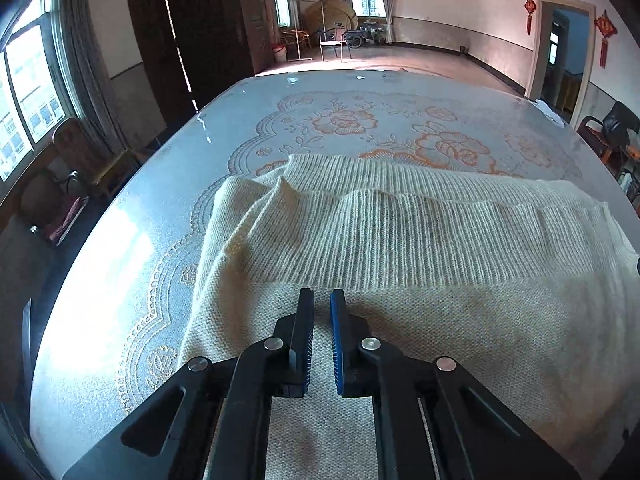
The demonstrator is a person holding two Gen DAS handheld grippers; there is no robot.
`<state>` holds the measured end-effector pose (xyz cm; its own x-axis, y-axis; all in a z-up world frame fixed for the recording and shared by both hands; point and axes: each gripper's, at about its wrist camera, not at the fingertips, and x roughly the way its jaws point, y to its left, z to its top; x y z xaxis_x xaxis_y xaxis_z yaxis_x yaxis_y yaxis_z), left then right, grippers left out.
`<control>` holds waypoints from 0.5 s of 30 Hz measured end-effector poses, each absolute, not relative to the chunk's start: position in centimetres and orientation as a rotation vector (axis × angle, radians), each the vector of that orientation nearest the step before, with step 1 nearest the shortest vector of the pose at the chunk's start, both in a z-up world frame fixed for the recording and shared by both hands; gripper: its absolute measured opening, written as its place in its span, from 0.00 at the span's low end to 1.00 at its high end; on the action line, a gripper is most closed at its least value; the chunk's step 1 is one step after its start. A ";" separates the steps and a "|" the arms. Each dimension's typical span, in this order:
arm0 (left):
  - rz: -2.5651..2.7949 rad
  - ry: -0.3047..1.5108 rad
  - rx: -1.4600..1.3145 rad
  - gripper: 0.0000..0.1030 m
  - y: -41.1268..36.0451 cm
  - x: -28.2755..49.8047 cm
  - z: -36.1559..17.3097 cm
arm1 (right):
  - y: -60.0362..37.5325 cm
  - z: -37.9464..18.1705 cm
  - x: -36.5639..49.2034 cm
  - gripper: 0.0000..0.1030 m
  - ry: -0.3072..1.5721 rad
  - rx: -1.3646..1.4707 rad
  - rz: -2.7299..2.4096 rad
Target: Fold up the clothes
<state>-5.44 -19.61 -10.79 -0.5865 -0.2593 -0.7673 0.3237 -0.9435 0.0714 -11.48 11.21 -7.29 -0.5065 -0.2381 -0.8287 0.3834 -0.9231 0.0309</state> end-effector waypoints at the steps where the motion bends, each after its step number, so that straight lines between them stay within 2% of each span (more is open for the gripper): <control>1: -2.543 0.110 1.209 0.09 -19.6 -5.4 -10.8 | 11.1 -7.3 -11.4 0.30 0.218 1.314 -2.438; 8: -2.576 0.077 1.191 0.04 -19.5 -5.3 -10.6 | 10.6 -7.7 -11.2 0.30 0.181 1.345 -2.420; 12: -2.548 0.090 1.199 0.10 -20.1 -5.5 -10.7 | 11.1 -7.9 -11.6 0.30 0.127 1.372 -2.406; 14: -2.516 0.101 1.217 0.24 -20.8 -5.6 -10.9 | 11.5 -7.8 -11.8 0.30 0.109 1.380 -2.405; 15: -2.500 0.106 1.224 0.40 -21.1 -5.6 -11.0 | 11.6 -7.8 -11.9 0.31 0.100 1.384 -2.405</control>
